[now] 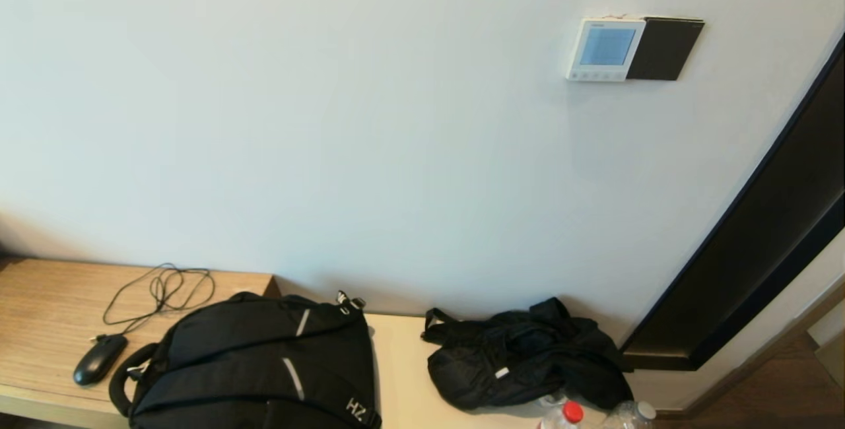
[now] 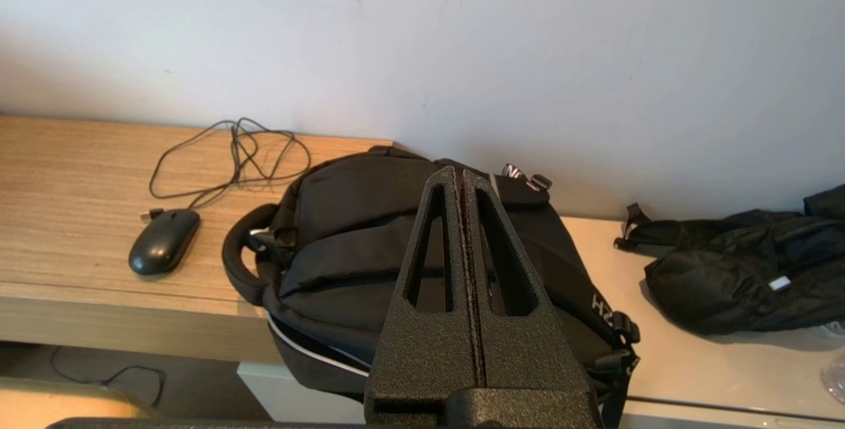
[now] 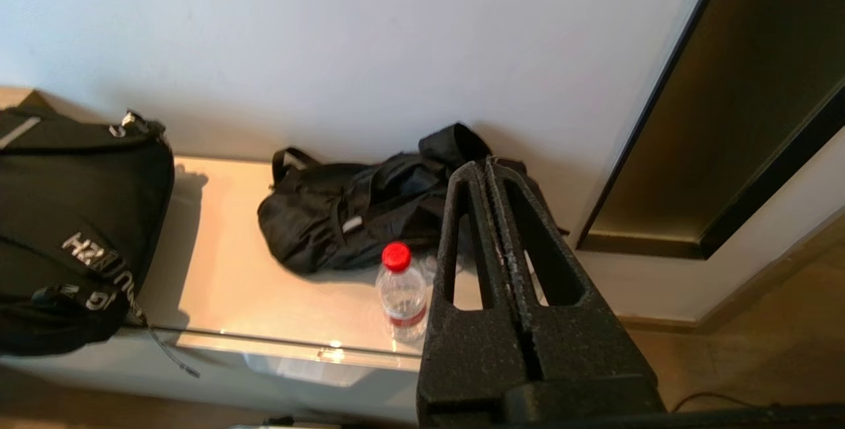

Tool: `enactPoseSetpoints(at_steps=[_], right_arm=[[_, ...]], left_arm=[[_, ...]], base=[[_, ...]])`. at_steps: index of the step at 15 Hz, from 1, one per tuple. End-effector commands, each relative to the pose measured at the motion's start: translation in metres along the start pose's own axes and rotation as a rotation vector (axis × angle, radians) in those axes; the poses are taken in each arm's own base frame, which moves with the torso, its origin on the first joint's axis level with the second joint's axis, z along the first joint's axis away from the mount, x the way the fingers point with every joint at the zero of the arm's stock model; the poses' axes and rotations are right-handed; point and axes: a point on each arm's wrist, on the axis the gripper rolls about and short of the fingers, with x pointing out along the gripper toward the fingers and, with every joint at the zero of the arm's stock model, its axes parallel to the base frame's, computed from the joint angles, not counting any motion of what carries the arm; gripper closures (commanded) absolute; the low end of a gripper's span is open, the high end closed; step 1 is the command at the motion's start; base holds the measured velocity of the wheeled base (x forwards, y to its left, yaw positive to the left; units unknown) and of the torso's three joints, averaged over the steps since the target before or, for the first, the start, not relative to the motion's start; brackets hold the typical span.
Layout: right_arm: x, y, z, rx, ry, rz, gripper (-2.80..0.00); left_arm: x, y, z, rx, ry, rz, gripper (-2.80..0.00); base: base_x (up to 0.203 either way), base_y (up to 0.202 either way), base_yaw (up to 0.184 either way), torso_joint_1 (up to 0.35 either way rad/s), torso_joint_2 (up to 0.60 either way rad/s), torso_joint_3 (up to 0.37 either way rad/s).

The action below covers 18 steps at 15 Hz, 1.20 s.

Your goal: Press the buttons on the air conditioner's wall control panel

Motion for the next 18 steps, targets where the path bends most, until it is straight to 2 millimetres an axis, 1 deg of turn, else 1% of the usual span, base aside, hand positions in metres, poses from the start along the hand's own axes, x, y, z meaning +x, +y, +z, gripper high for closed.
enactPoseSetpoints(at_steps=[1, 9, 11, 18], right_arm=[[-0.0058, 0.0006, -0.0025, -0.003, -0.030, -0.005, 0.00], [-0.0068, 0.0005, -0.0036, -0.011, -0.035, -0.018, 0.00], [-0.0044, 0.0002, -0.0106, -0.031, -0.007, -0.044, 0.00], [-0.0045, 0.0002, -0.0100, -0.031, -0.015, -0.045, 0.00]], left_arm=[[0.0001, 0.0000, 0.0000, 0.000, 0.001, 0.000, 0.00], [0.0000, 0.0000, 0.0000, -0.001, -0.001, 0.000, 0.00], [0.0001, 0.0000, 0.0000, 0.000, 0.001, 0.000, 0.00], [0.0000, 0.0000, -0.0001, -0.001, 0.001, 0.000, 0.00]], base=[[0.000, 0.000, 0.000, 0.000, 0.00, 0.000], [0.000, 0.000, 0.000, 0.000, 0.00, 0.000], [0.000, 0.000, 0.000, 0.000, 0.00, 0.000], [0.000, 0.000, 0.000, 0.000, 0.00, 0.000]])
